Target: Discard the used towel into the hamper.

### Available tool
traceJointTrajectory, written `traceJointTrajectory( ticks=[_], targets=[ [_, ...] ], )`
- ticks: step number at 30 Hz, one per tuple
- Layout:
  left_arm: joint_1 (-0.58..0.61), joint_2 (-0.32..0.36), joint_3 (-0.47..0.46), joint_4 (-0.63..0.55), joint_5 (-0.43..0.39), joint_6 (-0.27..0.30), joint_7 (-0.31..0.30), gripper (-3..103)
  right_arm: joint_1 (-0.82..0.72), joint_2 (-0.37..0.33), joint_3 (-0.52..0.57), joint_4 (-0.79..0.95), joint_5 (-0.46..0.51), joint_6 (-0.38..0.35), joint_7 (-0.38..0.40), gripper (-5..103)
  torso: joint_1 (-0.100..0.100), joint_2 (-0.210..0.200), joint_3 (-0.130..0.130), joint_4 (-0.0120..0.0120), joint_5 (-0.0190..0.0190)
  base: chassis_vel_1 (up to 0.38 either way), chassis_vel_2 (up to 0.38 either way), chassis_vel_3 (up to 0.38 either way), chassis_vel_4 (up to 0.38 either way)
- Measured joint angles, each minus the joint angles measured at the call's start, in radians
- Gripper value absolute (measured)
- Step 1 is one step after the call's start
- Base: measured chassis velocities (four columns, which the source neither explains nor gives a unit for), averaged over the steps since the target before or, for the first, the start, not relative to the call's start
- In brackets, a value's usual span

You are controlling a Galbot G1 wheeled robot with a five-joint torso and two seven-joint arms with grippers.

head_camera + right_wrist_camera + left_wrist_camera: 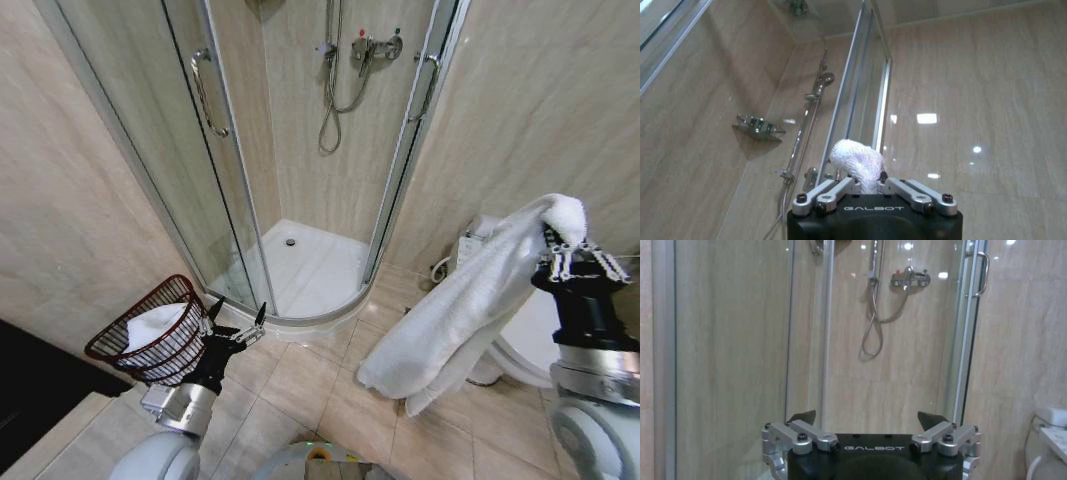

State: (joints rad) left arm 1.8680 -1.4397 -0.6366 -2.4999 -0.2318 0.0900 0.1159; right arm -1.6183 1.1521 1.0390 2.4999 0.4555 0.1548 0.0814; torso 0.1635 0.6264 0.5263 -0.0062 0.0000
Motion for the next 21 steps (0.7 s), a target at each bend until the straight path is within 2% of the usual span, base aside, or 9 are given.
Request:
traceJointTrajectory(
  ticks=[21],
  targets=[
    [0.000,0.000,0.000,0.000,0.000,0.000,0.000,99,0.003,-0.037,0.067,0.000,0.069,-0.011,0.007,7,0.039,0.090,0.051,0.0000,0.0000,0.000,0.000,0.000,0.000]
  ],
)
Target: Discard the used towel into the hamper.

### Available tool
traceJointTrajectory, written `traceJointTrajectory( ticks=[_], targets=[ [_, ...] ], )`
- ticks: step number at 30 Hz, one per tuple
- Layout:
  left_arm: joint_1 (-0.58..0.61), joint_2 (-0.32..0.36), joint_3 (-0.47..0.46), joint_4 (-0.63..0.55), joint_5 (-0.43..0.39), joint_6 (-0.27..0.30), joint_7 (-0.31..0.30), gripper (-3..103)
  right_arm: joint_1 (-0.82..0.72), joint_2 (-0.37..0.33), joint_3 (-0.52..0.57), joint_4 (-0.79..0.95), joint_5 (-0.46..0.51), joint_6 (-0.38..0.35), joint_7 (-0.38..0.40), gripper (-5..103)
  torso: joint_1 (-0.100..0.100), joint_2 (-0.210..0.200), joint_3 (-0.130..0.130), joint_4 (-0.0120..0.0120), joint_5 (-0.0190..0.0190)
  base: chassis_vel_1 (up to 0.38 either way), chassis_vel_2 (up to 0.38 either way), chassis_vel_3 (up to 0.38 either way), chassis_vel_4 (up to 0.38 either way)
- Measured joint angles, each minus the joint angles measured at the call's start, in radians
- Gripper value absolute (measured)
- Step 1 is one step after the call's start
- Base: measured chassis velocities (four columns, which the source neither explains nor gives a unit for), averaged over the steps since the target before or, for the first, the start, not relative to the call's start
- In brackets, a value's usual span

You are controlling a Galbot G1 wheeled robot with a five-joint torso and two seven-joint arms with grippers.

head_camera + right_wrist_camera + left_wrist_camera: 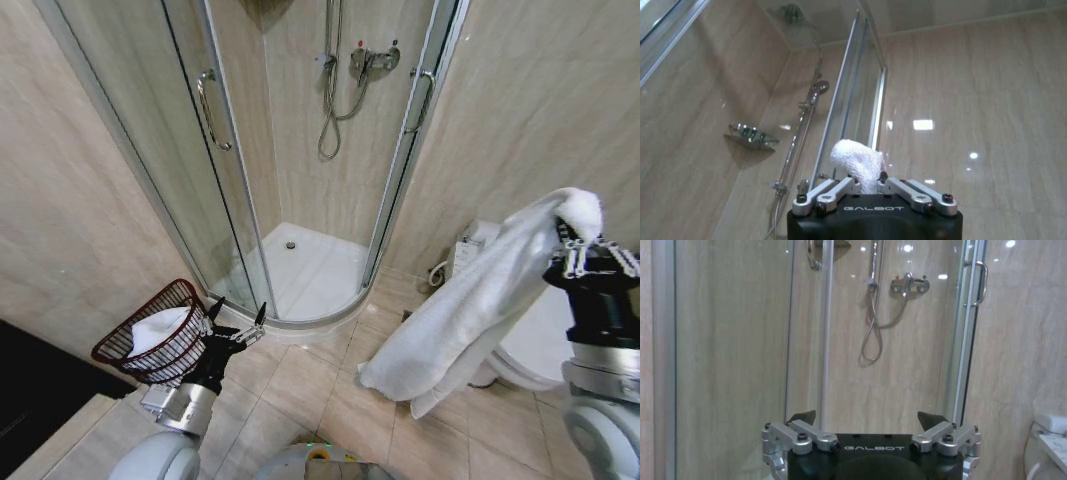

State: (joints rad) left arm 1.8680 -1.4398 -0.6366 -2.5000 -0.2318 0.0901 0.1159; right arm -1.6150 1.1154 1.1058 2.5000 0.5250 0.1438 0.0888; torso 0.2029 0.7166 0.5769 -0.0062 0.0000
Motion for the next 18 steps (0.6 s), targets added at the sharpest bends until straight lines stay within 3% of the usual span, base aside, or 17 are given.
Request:
traceJointTrajectory(
  ticks=[18],
  targets=[
    [0.000,0.000,0.000,0.000,0.000,0.000,0.000,99,-0.003,-0.024,0.084,0.000,0.061,-0.004,0.009,7,0.034,0.079,0.045,0.0000,0.0000,0.000,0.000,0.000,0.000]
  ],
)
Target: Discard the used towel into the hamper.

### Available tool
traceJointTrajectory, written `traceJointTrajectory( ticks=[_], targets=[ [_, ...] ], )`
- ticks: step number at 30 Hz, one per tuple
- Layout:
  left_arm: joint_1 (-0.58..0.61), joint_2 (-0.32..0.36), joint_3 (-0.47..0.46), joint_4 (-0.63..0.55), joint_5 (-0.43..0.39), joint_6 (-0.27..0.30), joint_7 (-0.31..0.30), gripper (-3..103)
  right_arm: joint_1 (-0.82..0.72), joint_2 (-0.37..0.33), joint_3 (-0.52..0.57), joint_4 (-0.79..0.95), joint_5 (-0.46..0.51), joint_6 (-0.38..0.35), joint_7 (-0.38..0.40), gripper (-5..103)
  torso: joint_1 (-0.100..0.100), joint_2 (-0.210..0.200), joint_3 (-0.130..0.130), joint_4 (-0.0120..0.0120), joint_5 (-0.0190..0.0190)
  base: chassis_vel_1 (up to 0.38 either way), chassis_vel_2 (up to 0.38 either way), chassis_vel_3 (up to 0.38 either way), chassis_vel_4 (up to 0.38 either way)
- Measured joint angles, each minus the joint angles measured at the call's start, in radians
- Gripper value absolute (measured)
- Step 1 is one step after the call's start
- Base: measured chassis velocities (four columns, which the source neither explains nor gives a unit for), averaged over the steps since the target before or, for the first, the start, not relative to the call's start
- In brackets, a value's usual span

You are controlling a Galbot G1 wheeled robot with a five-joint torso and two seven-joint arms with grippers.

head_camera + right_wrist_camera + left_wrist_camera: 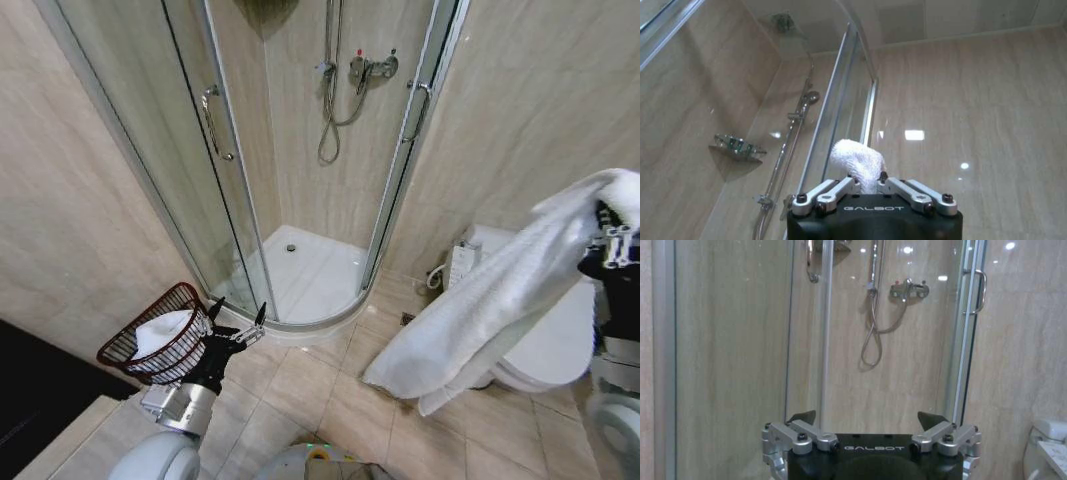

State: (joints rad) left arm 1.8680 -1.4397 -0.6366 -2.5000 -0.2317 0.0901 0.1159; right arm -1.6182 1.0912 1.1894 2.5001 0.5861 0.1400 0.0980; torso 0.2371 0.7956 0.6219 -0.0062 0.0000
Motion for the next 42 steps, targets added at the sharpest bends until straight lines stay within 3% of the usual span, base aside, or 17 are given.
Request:
traceJointTrajectory(
  ticks=[42],
  targets=[
    [0.000,0.000,0.000,0.000,0.000,0.000,0.000,99,0.000,-0.003,0.000,0.000,0.001,0.002,-0.002,7,0.085,0.189,0.104,0.0000,0.0000,0.000,0.000,0.000,0.000]
  ],
)
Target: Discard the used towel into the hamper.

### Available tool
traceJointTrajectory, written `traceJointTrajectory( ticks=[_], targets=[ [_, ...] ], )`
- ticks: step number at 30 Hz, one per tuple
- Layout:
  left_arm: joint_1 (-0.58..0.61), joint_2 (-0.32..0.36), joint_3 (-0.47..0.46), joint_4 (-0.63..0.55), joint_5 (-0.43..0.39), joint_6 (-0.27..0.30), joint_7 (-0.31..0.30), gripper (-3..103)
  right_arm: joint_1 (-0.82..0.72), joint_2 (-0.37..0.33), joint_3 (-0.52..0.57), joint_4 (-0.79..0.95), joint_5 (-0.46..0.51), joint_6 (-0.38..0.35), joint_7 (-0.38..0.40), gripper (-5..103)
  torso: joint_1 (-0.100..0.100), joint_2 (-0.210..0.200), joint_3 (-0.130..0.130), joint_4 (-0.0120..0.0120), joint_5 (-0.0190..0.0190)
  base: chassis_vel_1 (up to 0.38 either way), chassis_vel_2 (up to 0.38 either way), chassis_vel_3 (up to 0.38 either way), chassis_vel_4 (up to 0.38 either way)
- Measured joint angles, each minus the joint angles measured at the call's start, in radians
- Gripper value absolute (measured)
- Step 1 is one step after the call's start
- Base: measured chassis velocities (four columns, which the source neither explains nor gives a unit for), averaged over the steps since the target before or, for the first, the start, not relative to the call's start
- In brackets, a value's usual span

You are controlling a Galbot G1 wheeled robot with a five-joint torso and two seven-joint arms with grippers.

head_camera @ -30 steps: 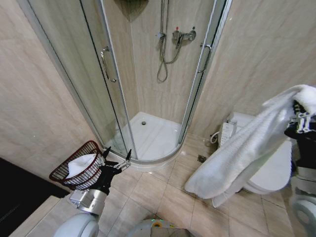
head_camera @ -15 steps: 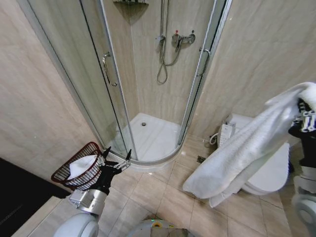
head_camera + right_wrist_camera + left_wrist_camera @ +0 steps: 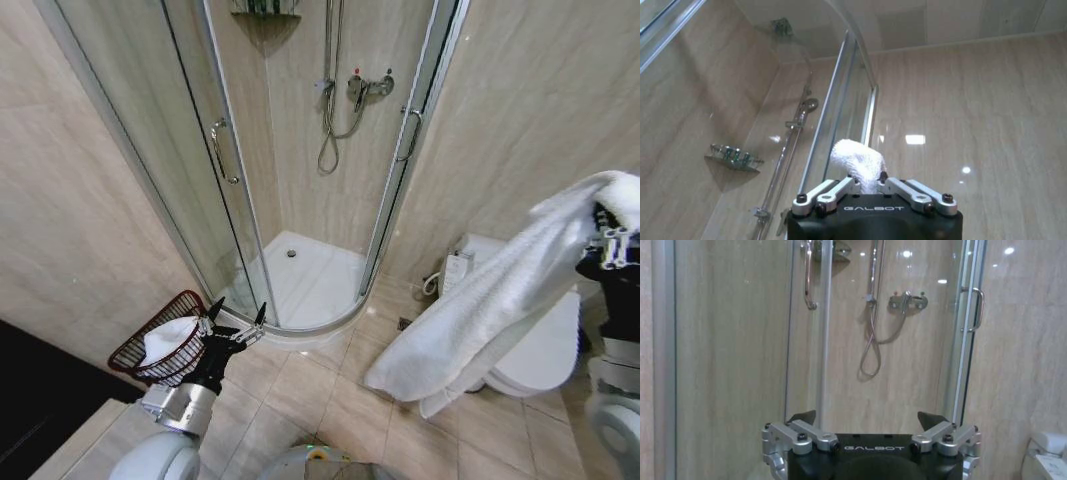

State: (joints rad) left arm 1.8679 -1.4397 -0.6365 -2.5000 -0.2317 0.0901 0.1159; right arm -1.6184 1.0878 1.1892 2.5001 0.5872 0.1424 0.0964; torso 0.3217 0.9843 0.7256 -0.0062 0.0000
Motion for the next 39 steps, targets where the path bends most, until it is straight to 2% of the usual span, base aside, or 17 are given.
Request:
traceJointTrajectory(
  ticks=[32,39],
  targets=[
    [0.000,0.000,0.000,0.000,0.000,0.000,0.000,99,0.001,-0.003,0.004,0.000,0.002,-0.001,0.000,7,0.073,0.161,0.088,0.0000,-0.0001,0.000,0.000,0.000,0.000],
    [0.000,0.000,0.000,0.000,0.000,0.000,0.000,99,-0.002,0.005,0.000,0.000,0.002,0.000,0.000,7,0.078,0.173,0.095,0.0000,0.0000,0.000,0.000,0.000,0.000]
  ],
)
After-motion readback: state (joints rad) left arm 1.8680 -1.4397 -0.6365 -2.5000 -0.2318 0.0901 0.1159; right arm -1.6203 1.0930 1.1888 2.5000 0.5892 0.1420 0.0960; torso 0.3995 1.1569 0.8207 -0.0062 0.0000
